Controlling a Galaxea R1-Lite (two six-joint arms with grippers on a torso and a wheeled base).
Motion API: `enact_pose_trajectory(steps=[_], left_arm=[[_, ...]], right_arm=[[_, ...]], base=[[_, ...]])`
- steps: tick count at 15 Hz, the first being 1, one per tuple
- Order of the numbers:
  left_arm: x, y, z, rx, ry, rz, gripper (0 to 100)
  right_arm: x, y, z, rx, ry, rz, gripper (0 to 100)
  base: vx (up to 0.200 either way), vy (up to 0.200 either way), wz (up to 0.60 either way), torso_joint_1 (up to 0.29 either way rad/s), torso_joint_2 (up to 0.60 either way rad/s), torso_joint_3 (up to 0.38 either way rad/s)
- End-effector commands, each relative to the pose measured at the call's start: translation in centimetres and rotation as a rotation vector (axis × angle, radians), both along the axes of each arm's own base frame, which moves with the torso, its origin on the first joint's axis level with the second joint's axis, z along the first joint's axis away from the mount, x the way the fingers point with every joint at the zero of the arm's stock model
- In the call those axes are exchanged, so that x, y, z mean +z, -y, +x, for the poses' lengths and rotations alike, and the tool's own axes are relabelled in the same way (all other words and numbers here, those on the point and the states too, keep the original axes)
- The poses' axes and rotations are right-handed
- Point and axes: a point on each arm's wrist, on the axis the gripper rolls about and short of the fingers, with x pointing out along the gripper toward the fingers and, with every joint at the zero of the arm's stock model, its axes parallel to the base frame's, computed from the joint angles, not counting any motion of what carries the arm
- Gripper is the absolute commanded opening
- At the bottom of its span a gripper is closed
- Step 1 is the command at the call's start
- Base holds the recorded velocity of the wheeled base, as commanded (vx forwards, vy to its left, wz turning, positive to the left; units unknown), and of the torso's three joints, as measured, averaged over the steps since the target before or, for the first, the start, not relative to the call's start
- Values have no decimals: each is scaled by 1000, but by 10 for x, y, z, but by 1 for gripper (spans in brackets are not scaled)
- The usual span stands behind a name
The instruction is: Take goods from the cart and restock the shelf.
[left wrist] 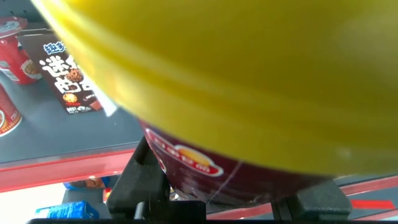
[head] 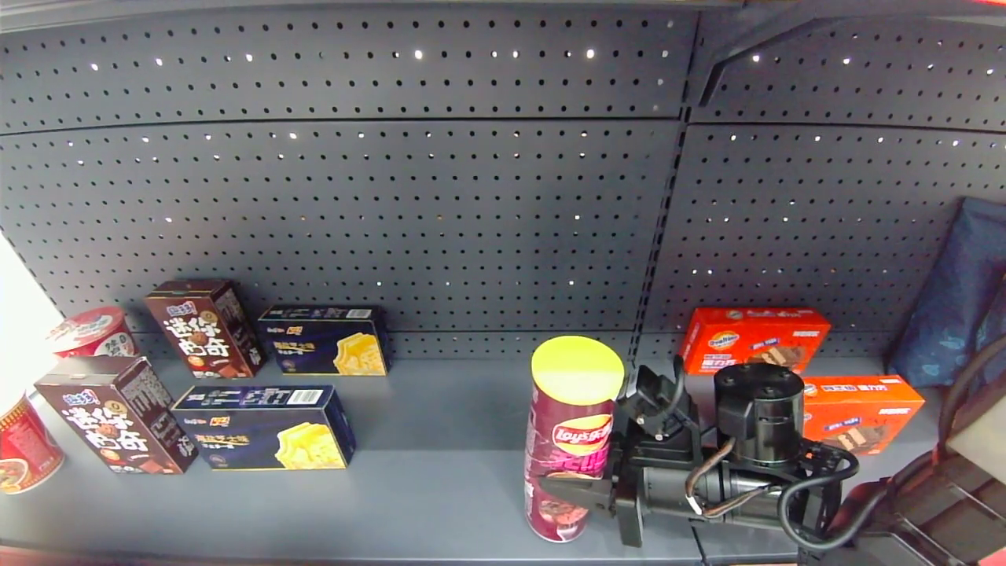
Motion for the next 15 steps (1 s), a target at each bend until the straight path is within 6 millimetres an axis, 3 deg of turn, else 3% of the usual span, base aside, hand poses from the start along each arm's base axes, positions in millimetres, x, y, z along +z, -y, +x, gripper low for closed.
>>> enact_pose_trajectory(steps=[1, 2, 3, 8, 13, 15], left_arm=[[-1, 0, 0, 0, -2, 0, 0], [-2, 0, 0, 0, -6, 0, 0], [-2, 0, 0, 0, -6, 0, 0], [-3, 0, 1, 0, -9, 1, 0], [-5, 0, -4, 0, 10, -1, 0], [4, 0, -5, -7, 41, 3, 0]], right_arm=[[-6, 0, 3, -4, -14, -12, 0], [-9, 0, 4, -4, -20, -18, 0], [-9, -1, 4, -4, -17, -17, 100], [-1, 4, -3, -13, -4, -8, 100], [29, 44, -56, -27, 42, 24, 100], [41, 66, -80, -41, 76, 54, 100]], base=[[0, 0, 0, 0, 0, 0], [0, 0, 0, 0, 0, 0], [0, 0, 0, 0, 0, 0], [0, 0, 0, 0, 0, 0], [0, 0, 0, 0, 0, 0], [0, 0, 0, 0, 0, 0]])
